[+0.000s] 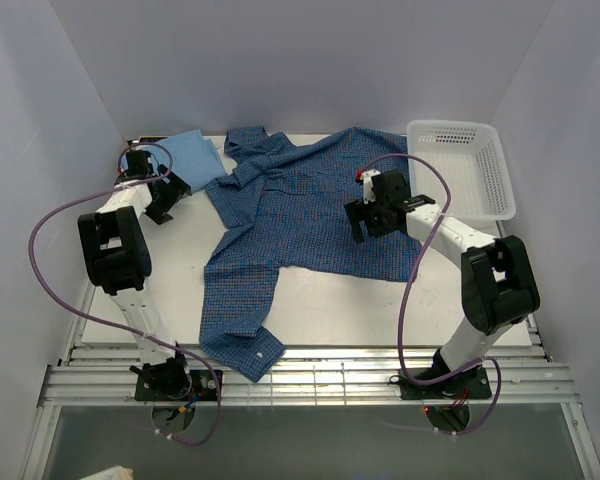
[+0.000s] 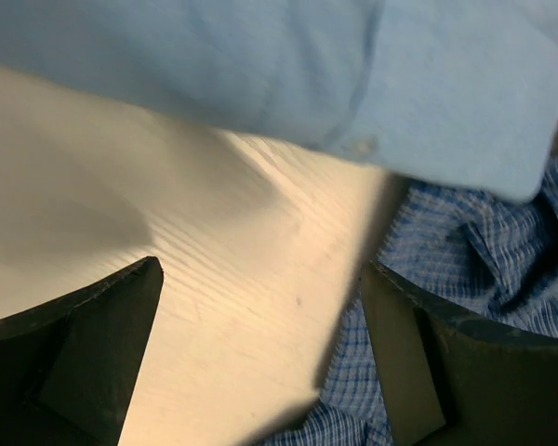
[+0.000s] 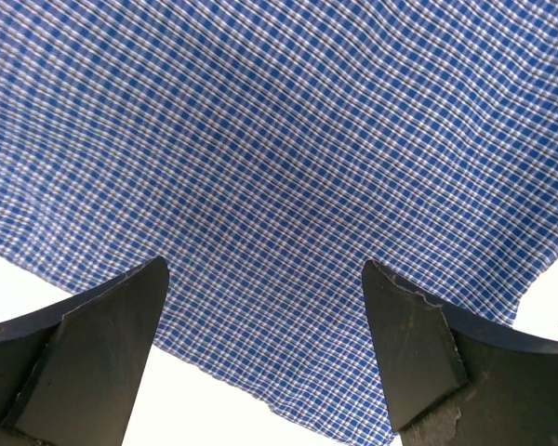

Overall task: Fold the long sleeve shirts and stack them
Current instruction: Flatten the shirt out

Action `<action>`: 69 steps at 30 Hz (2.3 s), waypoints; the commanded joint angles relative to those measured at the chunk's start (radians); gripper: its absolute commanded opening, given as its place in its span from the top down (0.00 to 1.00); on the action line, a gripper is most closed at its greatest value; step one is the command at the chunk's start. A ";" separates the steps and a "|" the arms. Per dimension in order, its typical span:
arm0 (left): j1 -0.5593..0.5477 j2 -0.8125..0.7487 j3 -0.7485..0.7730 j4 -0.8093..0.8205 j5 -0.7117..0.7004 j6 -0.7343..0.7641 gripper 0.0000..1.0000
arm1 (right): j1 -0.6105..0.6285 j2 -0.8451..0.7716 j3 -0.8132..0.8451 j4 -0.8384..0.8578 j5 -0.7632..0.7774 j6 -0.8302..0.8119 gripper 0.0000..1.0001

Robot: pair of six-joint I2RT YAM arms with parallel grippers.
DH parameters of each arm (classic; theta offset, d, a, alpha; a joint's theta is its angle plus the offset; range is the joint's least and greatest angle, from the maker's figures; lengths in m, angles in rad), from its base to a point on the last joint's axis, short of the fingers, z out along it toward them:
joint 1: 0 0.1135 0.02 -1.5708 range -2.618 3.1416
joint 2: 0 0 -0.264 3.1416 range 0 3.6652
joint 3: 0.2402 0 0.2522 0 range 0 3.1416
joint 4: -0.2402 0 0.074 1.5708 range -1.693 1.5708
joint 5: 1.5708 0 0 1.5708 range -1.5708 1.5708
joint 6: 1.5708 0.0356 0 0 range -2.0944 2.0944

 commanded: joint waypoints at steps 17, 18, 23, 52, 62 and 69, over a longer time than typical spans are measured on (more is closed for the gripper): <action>0.156 0.386 0.474 0.123 -0.084 -0.027 0.02 | -0.003 0.042 -0.023 -0.065 0.120 -0.048 0.10; 0.170 0.389 0.486 0.117 -0.105 -0.029 0.02 | -0.006 0.041 -0.028 -0.066 0.123 -0.051 0.10; 0.206 0.355 0.494 0.105 -0.056 -0.066 0.02 | -0.012 0.029 -0.031 -0.063 0.117 -0.054 0.10; -0.141 -0.038 -0.038 0.114 0.212 0.109 0.02 | -0.013 -0.220 -0.261 0.016 0.093 0.089 0.10; -0.166 0.194 0.115 0.068 0.118 0.135 0.14 | -0.023 -0.179 -0.244 0.026 0.076 0.082 0.10; -0.207 0.258 0.239 0.057 0.203 0.195 1.00 | -0.030 -0.143 -0.223 0.027 0.088 0.076 0.10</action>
